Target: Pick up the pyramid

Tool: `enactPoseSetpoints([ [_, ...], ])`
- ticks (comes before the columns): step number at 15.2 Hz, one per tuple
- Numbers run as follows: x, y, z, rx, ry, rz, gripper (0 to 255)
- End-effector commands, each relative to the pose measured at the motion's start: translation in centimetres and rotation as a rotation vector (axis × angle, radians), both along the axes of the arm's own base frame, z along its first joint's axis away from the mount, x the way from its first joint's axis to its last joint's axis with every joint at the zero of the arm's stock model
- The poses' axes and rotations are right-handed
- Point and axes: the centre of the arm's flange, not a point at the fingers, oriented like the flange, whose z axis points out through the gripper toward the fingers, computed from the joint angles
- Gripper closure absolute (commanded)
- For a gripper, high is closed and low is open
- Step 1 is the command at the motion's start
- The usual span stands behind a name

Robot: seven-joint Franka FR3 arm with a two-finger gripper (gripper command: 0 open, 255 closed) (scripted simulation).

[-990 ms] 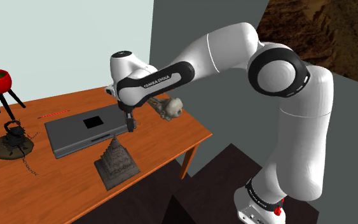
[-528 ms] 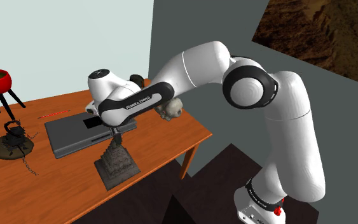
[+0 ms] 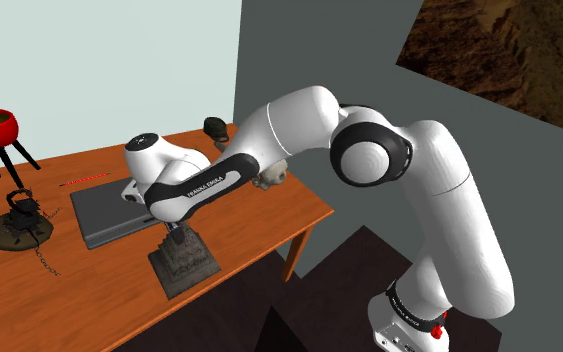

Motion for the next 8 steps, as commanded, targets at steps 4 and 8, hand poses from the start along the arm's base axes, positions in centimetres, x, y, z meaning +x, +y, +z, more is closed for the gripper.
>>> enactPoseSetpoints([
  [4,-0.03,0.02,-2.01,0.000,0.000,0.001,0],
  [8,0.05,0.00,-2.03,0.000,0.000,0.000,255],
])
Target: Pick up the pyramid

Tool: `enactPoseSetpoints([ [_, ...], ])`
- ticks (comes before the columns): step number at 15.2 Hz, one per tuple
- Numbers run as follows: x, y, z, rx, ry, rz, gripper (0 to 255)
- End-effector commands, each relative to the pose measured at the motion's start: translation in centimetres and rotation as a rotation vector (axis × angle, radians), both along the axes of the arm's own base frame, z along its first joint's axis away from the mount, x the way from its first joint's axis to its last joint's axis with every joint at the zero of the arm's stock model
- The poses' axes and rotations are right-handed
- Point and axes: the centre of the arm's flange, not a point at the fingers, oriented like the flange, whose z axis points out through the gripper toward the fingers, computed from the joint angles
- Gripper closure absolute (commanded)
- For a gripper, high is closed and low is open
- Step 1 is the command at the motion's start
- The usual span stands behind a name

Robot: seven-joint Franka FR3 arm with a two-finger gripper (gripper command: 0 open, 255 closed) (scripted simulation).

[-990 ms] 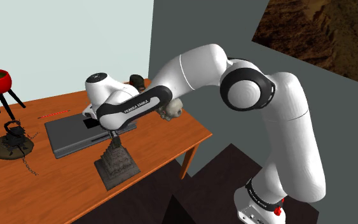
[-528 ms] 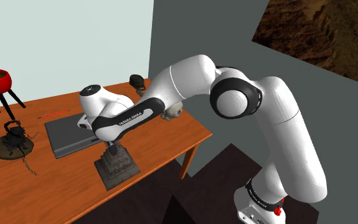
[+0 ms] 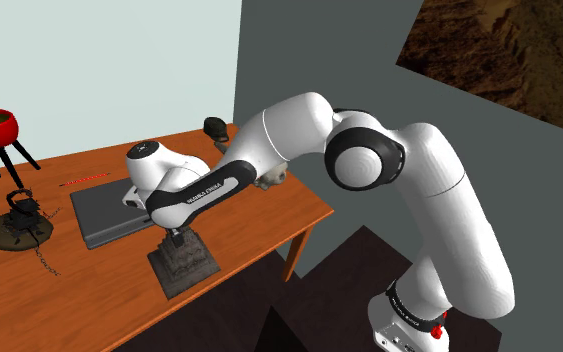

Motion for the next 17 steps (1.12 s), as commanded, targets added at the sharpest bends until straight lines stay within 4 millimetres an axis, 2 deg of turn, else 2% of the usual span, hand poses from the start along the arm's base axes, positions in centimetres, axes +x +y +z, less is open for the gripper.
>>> enactPoseSetpoints([
  [1,0.0,-0.1,-0.1,-0.002,0.001,-0.001,255],
  [6,0.0,-0.1,-0.1,-0.002,0.001,-0.001,255],
  [17,0.0,-0.1,5.8,-0.002,0.001,-0.001,255],
])
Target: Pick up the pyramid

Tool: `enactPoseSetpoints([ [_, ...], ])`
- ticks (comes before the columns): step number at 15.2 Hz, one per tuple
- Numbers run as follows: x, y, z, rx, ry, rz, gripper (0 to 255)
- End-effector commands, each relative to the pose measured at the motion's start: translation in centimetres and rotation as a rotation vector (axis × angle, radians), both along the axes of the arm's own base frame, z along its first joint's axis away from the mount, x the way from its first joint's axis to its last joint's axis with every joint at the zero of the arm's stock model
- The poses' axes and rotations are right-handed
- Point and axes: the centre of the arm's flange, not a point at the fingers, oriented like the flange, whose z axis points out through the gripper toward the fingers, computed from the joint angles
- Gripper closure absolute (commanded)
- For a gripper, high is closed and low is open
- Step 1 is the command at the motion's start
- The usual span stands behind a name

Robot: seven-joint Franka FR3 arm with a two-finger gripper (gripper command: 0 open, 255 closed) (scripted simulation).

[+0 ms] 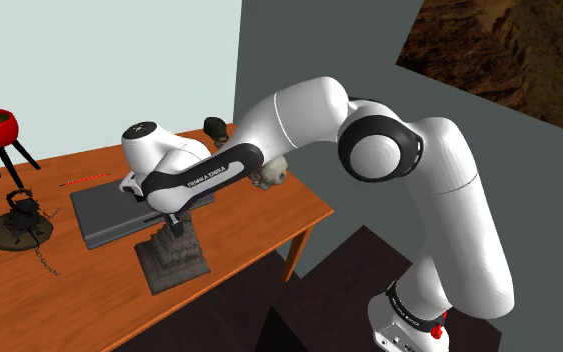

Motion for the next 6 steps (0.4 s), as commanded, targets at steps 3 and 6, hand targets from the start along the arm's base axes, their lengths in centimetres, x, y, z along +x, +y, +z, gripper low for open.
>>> enactPoseSetpoints([
  [3,0.1,0.0,2.4,0.002,-0.003,0.000,255],
  [6,0.1,0.0,3.1,0.002,-0.003,0.000,255],
])
